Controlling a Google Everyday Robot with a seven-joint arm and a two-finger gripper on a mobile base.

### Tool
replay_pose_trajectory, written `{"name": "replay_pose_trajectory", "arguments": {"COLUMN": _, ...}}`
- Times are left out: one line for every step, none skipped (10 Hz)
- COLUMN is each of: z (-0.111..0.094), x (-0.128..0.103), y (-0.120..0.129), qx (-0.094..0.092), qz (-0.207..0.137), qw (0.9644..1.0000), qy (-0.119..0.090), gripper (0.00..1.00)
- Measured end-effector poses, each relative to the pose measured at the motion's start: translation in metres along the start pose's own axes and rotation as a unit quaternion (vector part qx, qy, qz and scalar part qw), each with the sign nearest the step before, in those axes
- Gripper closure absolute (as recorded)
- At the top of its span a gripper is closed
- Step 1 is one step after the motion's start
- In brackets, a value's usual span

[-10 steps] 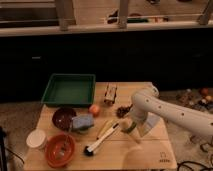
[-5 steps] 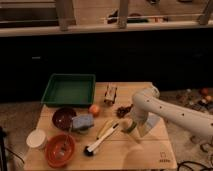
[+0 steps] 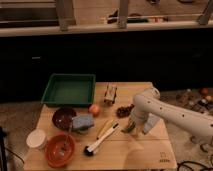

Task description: Place pepper in table surface

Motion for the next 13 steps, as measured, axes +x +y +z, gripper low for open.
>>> {"name": "replay_pose_trajectory", "arguments": {"z": 0.001, "x": 0.0, "y": 0.0, "qx": -0.002, "qz": -0.001, "qw": 1.0, "qy": -0.001, "gripper": 0.75}}
{"name": "replay_pose_trajectory", "arguments": {"z": 0.003, "x": 0.0, "y": 0.0, "qx": -0.004, "qz": -0.001, "qw": 1.0, "qy": -0.002, "gripper": 0.87}}
{"name": "replay_pose_trajectory", "arguments": {"z": 0.004, "x": 0.0, "y": 0.0, "qx": -0.005, "qz": -0.001, "qw": 1.0, "qy": -0.004, "gripper": 0.94}}
{"name": "replay_pose_trajectory", "arguments": {"z": 0.005, "x": 0.0, "y": 0.0, "qx": -0.006, "qz": -0.002, "qw": 1.0, "qy": -0.005, "gripper": 0.99}}
{"name": "replay_pose_trajectory", "arguments": {"z": 0.005, "x": 0.001, "y": -0.001, "qx": -0.008, "qz": -0.003, "qw": 0.9999, "qy": -0.006, "gripper": 1.0}}
{"name": "replay_pose_trajectory", "arguments": {"z": 0.005, "x": 0.001, "y": -0.001, "qx": -0.011, "qz": -0.004, "qw": 0.9999, "qy": -0.005, "gripper": 1.0}}
{"name": "replay_pose_trajectory", "arguments": {"z": 0.003, "x": 0.002, "y": -0.001, "qx": -0.012, "qz": -0.007, "qw": 0.9999, "qy": -0.001, "gripper": 1.0}}
{"name": "replay_pose_trajectory", "arguments": {"z": -0.002, "x": 0.003, "y": -0.002, "qx": -0.01, "qz": -0.009, "qw": 0.9999, "qy": 0.003, "gripper": 1.0}}
{"name": "replay_pose_trajectory", "arguments": {"z": -0.006, "x": 0.002, "y": -0.004, "qx": -0.008, "qz": -0.012, "qw": 0.9999, "qy": 0.007, "gripper": 1.0}}
{"name": "replay_pose_trajectory", "arguments": {"z": -0.011, "x": 0.001, "y": -0.008, "qx": -0.006, "qz": -0.017, "qw": 0.9998, "qy": 0.011, "gripper": 1.0}}
{"name": "replay_pose_trajectory", "arguments": {"z": -0.019, "x": 0.001, "y": -0.011, "qx": -0.004, "qz": -0.023, "qw": 0.9996, "qy": 0.018, "gripper": 1.0}}
{"name": "replay_pose_trajectory", "arguments": {"z": -0.025, "x": 0.002, "y": -0.013, "qx": -0.002, "qz": -0.025, "qw": 0.9994, "qy": 0.022, "gripper": 1.0}}
{"name": "replay_pose_trajectory", "arguments": {"z": -0.033, "x": 0.003, "y": -0.015, "qx": 0.001, "qz": -0.028, "qw": 0.9993, "qy": 0.027, "gripper": 1.0}}
